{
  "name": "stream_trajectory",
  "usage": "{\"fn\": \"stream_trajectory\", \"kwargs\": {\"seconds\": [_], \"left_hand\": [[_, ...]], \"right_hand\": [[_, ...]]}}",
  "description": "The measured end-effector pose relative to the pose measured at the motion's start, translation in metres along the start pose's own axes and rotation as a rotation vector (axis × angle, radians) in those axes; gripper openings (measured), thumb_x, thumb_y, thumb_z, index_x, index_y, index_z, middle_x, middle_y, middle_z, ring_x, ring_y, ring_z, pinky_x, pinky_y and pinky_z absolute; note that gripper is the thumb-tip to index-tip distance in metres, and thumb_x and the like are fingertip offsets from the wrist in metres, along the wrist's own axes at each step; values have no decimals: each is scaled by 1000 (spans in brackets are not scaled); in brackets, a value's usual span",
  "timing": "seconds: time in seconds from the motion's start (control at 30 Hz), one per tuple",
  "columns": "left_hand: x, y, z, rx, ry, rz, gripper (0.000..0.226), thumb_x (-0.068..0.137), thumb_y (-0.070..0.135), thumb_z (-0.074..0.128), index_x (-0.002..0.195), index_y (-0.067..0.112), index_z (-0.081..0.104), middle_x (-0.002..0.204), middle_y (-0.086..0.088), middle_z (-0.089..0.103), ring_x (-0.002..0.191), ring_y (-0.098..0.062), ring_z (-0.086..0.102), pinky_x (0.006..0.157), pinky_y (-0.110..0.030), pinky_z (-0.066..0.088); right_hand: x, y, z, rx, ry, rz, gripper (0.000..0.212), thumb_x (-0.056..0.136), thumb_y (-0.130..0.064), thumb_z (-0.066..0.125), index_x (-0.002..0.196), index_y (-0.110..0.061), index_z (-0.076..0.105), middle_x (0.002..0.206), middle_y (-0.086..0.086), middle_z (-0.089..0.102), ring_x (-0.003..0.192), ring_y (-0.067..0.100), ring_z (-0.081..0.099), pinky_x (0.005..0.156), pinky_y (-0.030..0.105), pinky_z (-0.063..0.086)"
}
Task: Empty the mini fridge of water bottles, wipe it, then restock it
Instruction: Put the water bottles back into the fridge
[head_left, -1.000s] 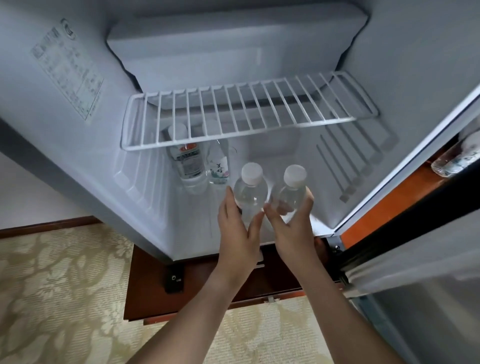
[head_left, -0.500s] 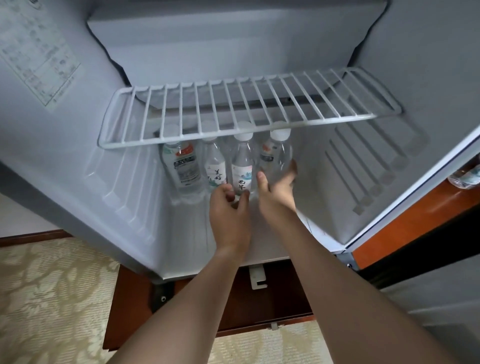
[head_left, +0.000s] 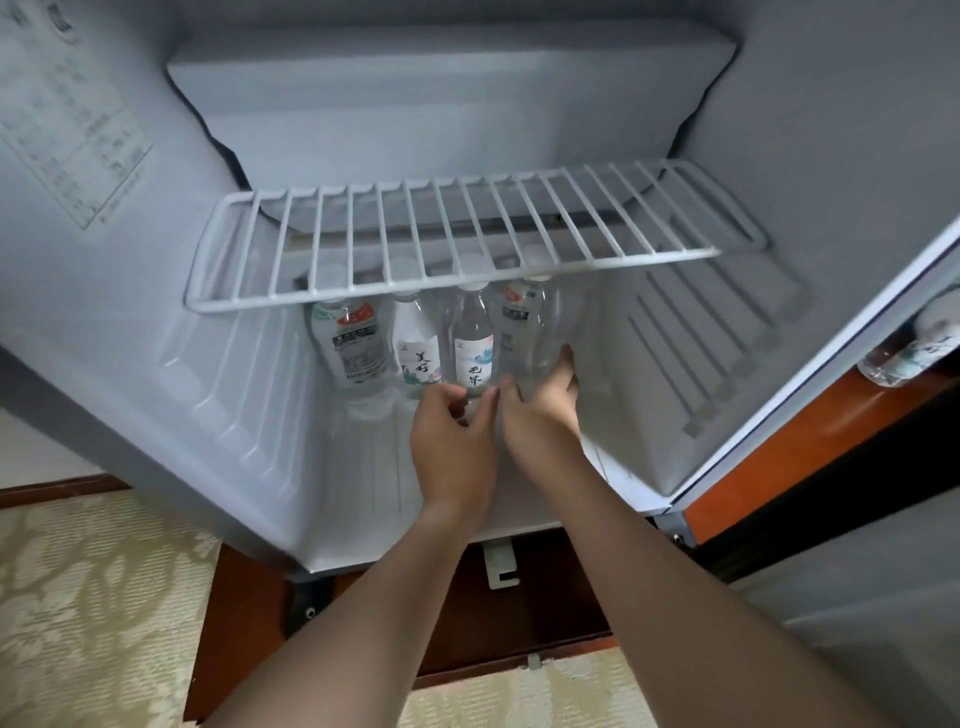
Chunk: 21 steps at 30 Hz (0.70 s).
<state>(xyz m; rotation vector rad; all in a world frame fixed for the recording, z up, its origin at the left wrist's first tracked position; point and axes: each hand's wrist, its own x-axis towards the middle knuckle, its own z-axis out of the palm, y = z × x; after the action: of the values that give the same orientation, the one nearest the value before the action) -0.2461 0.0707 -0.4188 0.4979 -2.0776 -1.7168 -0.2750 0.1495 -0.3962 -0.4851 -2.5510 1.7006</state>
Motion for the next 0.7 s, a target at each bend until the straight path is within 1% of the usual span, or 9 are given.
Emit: {"fn": "stream_trajectory", "kwargs": {"seconds": [0.1,0.13,0.2,0.27,0.33,0.4,0.5,0.6,0.7], "left_hand": [[-13,40,-17,-34,-16,45,19,87,43,73,85,27,63,80,13,67,79,3,62,67,-5,41],[-17,58,-25,-48,-34,72,18,87,42,73,85,26,64,78,14,68,78,5,63,67,-4,41],[-29,97,-41,-58,-111,113,19,85,46,73,87,28,66,83,20,69,79,5,64,67,-5,42],[-48,138,-54,-89,-201,151,25,78,53,71,89,31,67,86,22,69,80,5,65,68,-5,43],[-70,179,-63,-121,-269,197,24,73,52,70,86,33,67,84,20,69,79,4,65,68,-6,44],[-93,217,-71,-146,-335,260,13,76,39,74,83,32,67,82,18,69,76,2,65,67,-7,44],[-131,267,-86,-154,-431,365,13,77,27,77,84,29,66,82,14,69,74,-2,64,67,-11,47],[-174,309,-106,-166,-498,455,19,73,39,72,87,28,66,85,10,69,77,-6,66,69,-15,50],[-219,340,-124,-151,-547,565,18,75,41,71,90,33,65,90,12,68,85,-11,67,74,-22,54]], "right_hand": [[-32,-24,-20,46,107,-82,63,92,-28,64,147,-19,34,144,8,41,129,24,48,103,34,43],[-45,-34,-31,74,116,-129,48,91,-30,67,133,-23,45,130,3,50,120,16,54,96,29,46],[-76,-59,-58,124,107,-223,28,89,-34,70,105,-39,48,108,-15,52,102,-5,55,82,12,44],[-107,-83,-89,148,108,-275,29,90,-38,69,107,-43,46,107,-22,51,101,-6,54,81,10,42],[-136,-107,-123,166,137,-296,30,90,-37,68,115,-35,52,109,-21,57,101,-5,56,81,11,44],[-165,-127,-157,179,167,-325,31,85,-38,69,113,-30,58,107,-15,63,99,-1,60,81,18,49],[-217,-152,-204,200,185,-349,27,78,-46,64,102,-35,58,98,-17,66,93,3,64,80,26,54],[-270,-166,-238,242,215,-405,20,78,-46,62,96,-38,58,96,-21,67,88,2,66,71,15,52],[-319,-174,-277,242,279,-464,21,78,-42,62,98,-36,59,96,-19,68,88,4,67,72,12,51]]}}
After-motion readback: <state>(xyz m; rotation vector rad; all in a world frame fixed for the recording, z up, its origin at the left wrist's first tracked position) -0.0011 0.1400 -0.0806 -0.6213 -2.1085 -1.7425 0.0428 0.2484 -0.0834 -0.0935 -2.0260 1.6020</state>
